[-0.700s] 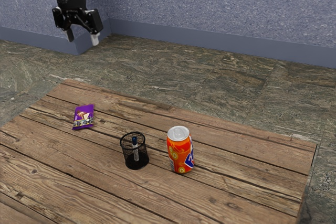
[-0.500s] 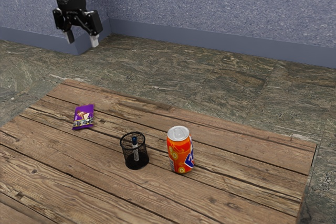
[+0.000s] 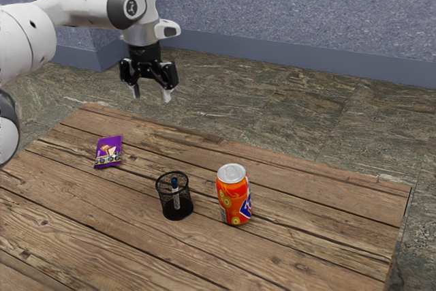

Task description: Take the marker out of the pen holder and place it to the left of the pen holder.

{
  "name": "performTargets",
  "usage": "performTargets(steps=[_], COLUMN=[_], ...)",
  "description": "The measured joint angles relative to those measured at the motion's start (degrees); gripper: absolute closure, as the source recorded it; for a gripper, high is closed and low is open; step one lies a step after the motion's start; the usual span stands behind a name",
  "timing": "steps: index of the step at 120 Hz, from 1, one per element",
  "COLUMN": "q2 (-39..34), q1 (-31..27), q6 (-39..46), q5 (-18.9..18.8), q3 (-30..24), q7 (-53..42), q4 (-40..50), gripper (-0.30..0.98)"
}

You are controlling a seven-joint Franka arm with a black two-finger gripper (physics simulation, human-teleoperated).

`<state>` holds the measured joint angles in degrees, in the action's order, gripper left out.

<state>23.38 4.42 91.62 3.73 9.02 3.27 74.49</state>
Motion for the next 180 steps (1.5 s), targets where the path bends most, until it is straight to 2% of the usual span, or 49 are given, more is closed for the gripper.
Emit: performTargets(steps=[16, 51, 77, 100, 140, 165, 180], q2=[2.7, 3.7, 3.7, 3.5, 3.5, 3.6, 3.6], q1=[1.2, 2.9, 4.9, 5.5, 5.6, 6.3, 6.4], q6=[-0.9, -3.0, -3.4, -3.7, -4.5, -4.7, -4.8], q5=[4.8, 16.7, 22.9, 24.8, 24.8, 25.0, 24.7], q3=[0.0, 2.7, 3.6, 3.7, 5.6, 5.7, 5.7], q7=[5.5, 14.6, 19.8, 23.6, 28.7, 30.8, 31.7], q4=[2.3, 15.4, 19.6, 21.8, 21.0, 20.8, 20.6], gripper=[0.0, 0.0, 0.0, 0.04, 0.49, 0.65, 0.71])
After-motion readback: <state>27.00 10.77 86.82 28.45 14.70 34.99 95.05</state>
